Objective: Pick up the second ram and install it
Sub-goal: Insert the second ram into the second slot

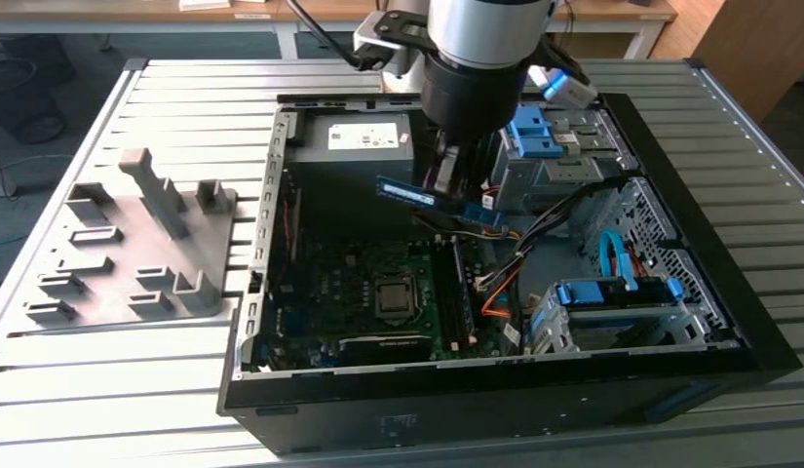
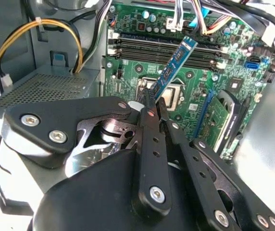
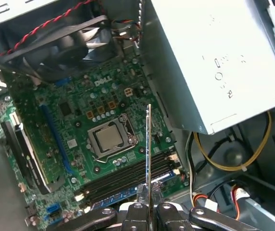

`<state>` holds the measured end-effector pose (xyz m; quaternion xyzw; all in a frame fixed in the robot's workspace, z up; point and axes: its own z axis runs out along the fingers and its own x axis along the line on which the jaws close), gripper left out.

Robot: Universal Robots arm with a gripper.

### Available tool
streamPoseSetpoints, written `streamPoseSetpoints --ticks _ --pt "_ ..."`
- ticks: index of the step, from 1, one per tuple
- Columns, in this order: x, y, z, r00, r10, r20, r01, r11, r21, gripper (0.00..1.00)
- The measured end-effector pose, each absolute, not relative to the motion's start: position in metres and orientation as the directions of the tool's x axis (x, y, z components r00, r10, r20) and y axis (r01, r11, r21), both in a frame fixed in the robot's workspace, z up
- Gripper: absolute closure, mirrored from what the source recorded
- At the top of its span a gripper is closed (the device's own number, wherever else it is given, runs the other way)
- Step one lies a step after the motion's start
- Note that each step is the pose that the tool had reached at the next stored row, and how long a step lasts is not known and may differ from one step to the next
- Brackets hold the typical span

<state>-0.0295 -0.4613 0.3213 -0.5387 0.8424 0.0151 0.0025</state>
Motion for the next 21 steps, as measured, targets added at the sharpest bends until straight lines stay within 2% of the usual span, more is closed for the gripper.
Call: streamPoseSetpoints --ticks 21 --pt "-0.0294 -0.4618 0.3185 -0.627 -0.779 -0.019 -0.779 0.627 0.022 0.86"
